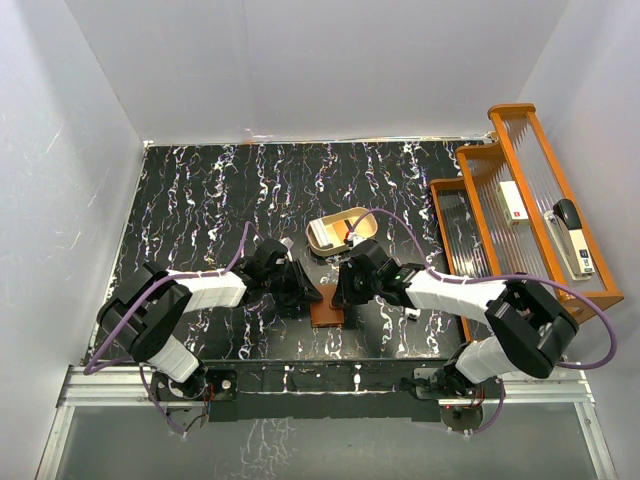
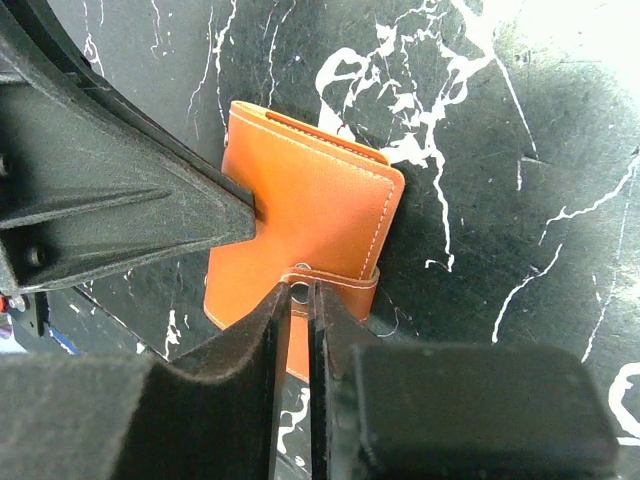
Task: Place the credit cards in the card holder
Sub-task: Close the card holder at the center of the board.
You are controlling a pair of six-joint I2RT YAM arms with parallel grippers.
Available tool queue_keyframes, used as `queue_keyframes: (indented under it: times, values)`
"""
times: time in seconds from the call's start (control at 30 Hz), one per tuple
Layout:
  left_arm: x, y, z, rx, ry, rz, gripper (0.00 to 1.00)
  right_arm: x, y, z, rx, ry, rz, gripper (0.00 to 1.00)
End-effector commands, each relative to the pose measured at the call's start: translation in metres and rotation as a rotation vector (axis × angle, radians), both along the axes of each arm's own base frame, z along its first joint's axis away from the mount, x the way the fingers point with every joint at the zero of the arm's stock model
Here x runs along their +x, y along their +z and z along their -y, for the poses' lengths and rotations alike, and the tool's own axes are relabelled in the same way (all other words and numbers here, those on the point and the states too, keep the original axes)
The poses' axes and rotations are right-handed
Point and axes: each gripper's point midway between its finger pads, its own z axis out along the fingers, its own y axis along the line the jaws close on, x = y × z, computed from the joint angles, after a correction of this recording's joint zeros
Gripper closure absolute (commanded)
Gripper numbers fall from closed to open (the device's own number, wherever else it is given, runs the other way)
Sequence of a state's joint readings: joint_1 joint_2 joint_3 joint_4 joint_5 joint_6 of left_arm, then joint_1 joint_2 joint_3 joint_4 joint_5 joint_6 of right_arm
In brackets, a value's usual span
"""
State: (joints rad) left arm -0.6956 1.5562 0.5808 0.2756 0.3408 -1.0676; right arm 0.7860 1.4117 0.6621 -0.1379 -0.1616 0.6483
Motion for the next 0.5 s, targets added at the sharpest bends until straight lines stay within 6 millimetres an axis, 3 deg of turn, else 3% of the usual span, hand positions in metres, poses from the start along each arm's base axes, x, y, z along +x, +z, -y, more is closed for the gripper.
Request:
queue_keyframes:
  times: [0.0,0.47]
  values:
    - [-0.0226,-0.0317,-0.0235,0.143,0.002,-0.09,0.83,0.0098,0.0131,-0.0153,0.06,0.012,0.042,0.89]
    - [-0.0234,-0.0323,-0.0231,0.143,0.007,-0.089,0.83,0.0059,0.0036,-0.0126,0.042,0.002,0.022,0.9]
